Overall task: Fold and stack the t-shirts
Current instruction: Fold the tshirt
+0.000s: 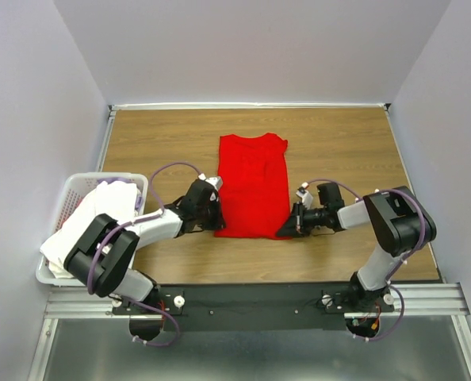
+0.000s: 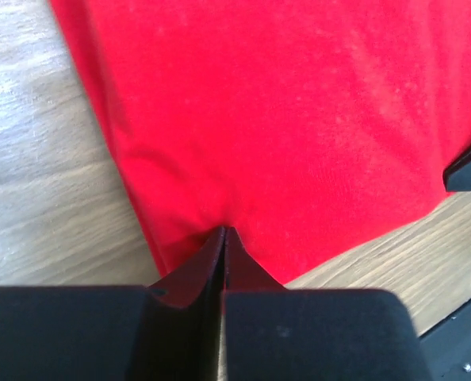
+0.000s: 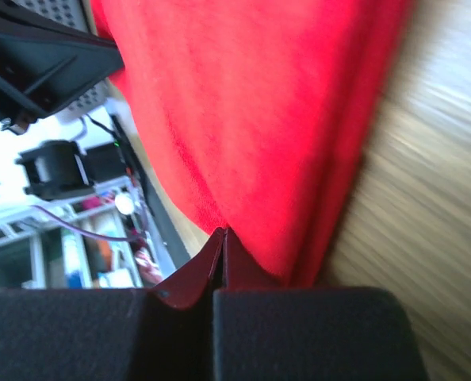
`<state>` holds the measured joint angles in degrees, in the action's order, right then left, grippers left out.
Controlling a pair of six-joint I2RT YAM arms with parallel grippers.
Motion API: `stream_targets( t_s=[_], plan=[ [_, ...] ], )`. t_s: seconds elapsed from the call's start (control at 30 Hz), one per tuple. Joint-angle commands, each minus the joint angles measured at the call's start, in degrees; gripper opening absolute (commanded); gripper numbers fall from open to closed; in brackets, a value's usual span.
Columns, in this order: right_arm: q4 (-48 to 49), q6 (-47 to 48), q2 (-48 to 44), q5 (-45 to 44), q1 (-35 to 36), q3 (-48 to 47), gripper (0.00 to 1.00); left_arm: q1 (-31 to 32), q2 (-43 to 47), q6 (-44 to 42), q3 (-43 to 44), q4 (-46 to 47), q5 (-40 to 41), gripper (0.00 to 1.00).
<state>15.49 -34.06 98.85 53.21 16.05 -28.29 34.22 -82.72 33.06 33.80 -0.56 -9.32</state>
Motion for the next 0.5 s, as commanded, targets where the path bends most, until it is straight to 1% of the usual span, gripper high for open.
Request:
stream_targets(
  t_s=[0.0, 0.07, 0.13, 0.17, 0.2, 0.23, 0.3, 0.33, 0.4, 0.43, 0.47],
  plan=[
    [5.2, -1.0, 1.3, -5.0, -3.8, 5.1, 0.05, -2.5, -2.0, 0.7, -2.9, -4.1, -1.1, 0.06],
    [3.9, -0.8, -0.8, -5.0, -4.2, 5.4, 0.06, -3.9, 0.3, 0.8, -3.5, -5.8, -1.0, 0.05],
    [1.1, -0.1, -5.1, -5.2, -4.2, 4.5, 0.06, -4.1, 3.5, 1.0, -2.9, -8.0, 0.0, 0.05],
    [-1.9, 0.2, -6.7, -6.5, -4.2, 3.5, 0.08, -4.1, 4.7, 1.0, -2.5, -8.8, 0.7, 0.05],
    [-3.9, 1.4, -9.9, -7.2, -4.2, 2.6, 0.09, -4.1, 5.8, 1.0, -2.1, -10.5, 1.1, 0.07],
    [-5.7, 1.9, -11.1, -7.3, -4.1, 1.9, 0.1, -4.1, 7.8, 1.1, -1.3, -11.3, 1.3, 0.1],
    [-10.0, 2.9, -13.4, -7.1, -4.2, -0.4, 0.13, -4.1, 10.0, 1.2, -0.5, -12.7, 1.9, 0.18],
    [-11.5, 3.2, -14.5, -7.2, -4.1, -1.1, 0.14, -4.1, 10.9, 1.3, -0.2, -14.3, 2.2, 0.27],
    [-17.2, 4.3, -18.7, -11.0, -4.1, -3.0, 0.19, -4.0, 13.5, 1.1, 1.2, -16.0, 3.6, 0.38],
    [-22.4, 4.8, -21.7, -13.5, -4.2, -3.9, 0.26, -4.1, 14.9, 1.0, 2.1, -17.8, 4.4, 0.49],
    [-25.3, 5.4, -22.9, -18.8, -3.9, -4.7, 0.3, -3.9, 15.6, 0.7, 2.6, -18.8, 6.3, 0.56]
  ],
)
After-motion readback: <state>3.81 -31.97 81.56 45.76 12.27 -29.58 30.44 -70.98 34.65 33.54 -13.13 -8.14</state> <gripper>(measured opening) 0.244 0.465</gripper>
